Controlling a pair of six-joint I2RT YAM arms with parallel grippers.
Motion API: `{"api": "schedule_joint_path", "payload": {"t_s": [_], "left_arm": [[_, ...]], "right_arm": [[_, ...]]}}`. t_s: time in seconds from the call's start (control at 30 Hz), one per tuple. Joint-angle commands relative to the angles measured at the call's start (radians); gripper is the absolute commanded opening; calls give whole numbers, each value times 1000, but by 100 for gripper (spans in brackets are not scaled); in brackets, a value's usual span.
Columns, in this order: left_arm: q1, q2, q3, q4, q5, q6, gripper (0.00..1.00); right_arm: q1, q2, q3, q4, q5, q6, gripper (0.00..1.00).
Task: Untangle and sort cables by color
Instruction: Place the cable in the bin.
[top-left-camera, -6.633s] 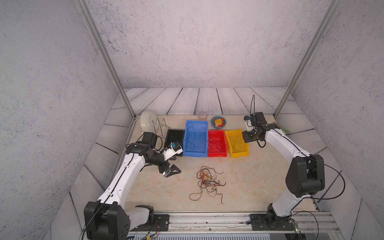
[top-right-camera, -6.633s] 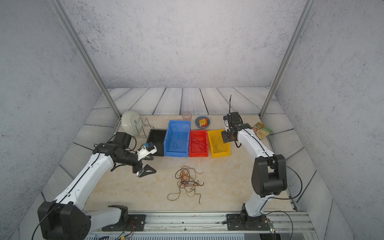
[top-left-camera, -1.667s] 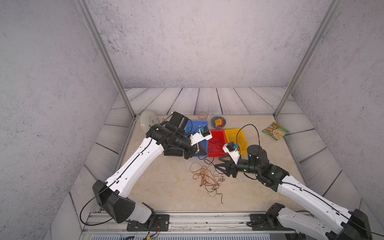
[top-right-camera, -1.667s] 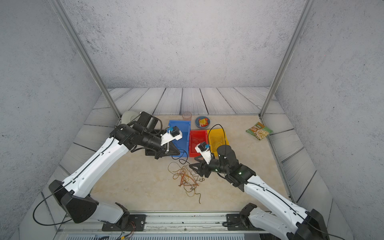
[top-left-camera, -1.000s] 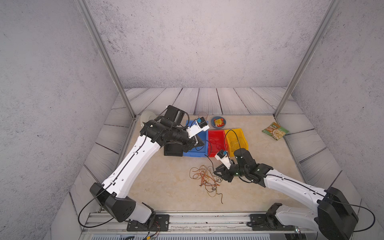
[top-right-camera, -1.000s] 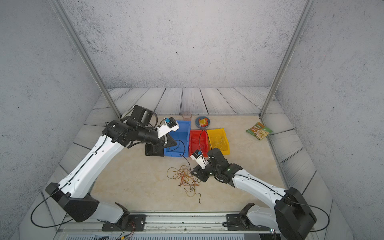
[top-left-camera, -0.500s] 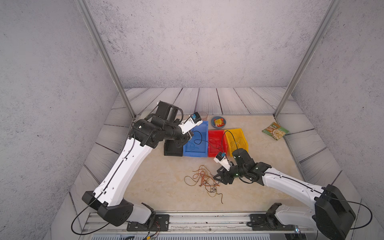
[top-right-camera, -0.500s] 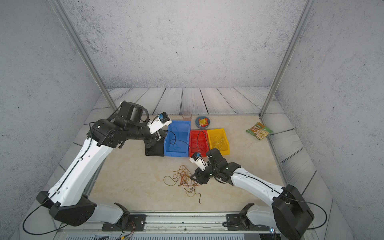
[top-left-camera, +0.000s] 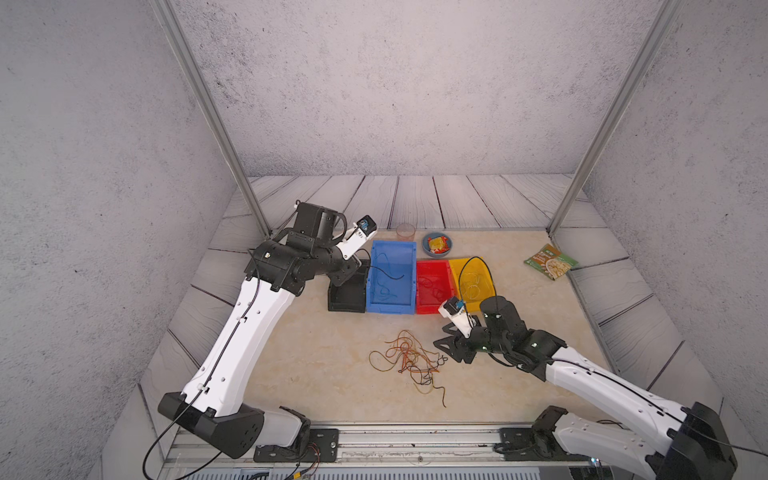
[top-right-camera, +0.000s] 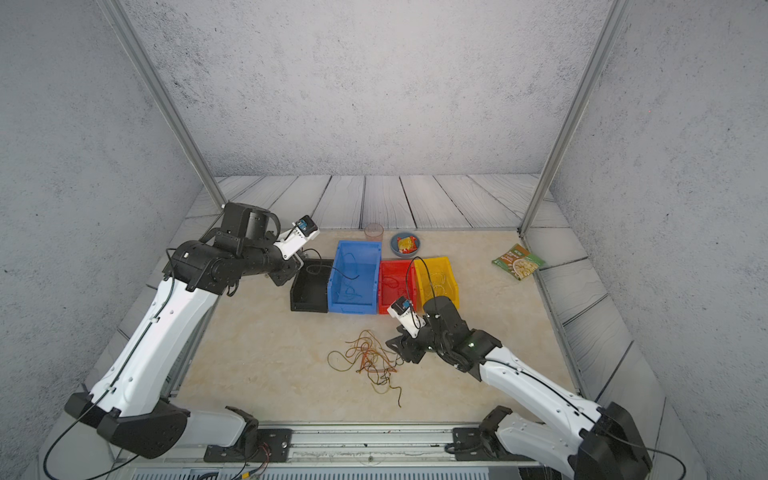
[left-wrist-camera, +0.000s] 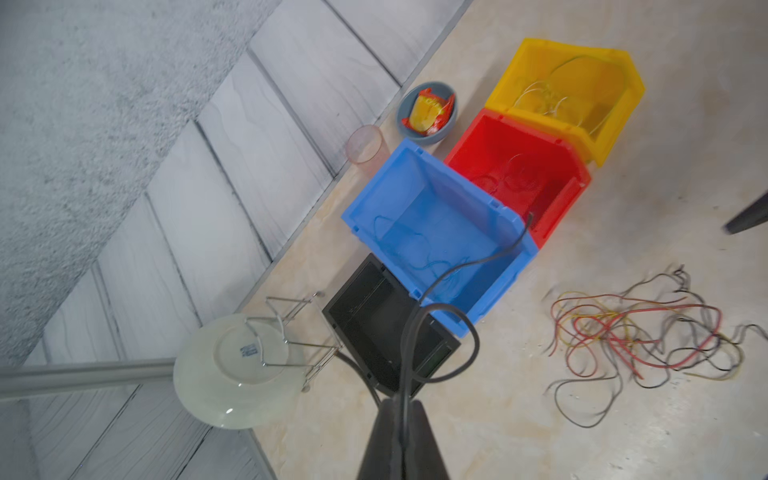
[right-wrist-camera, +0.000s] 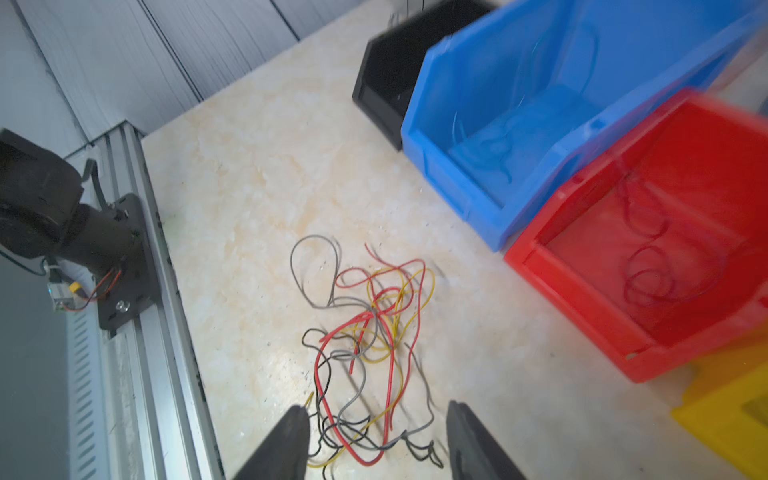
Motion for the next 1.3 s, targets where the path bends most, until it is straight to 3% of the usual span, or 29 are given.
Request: {"api": "schedule_joint_path", "payload": {"t_s": [0.0, 0.17, 0.3, 0.77, 0.93, 1.1, 1.27], "left_arm": [[40, -11, -59, 92, -109, 31, 0], [119, 11, -162, 236, -205, 31, 0], [161, 76, -152, 245, -167, -15, 0], [157, 322, -77, 247, -203, -50, 0], [139, 416, -50, 217, -349, -62, 0], [112, 472, -18, 172, -407, -103, 0], [72, 484, -60, 195, -336, -140, 0]], "right_arm": [[3, -79, -19, 31, 79, -14, 57], [2, -145, -10, 30, 112, -19, 57], [3, -134, 27, -10, 97, -30, 57], [2, -127, 61, -65, 83, -28, 57], [3, -119, 69, -67, 78, -33, 57], [3, -110, 70, -67, 69, -32, 57], [2, -105, 69, -60, 68, -37, 57]]}}
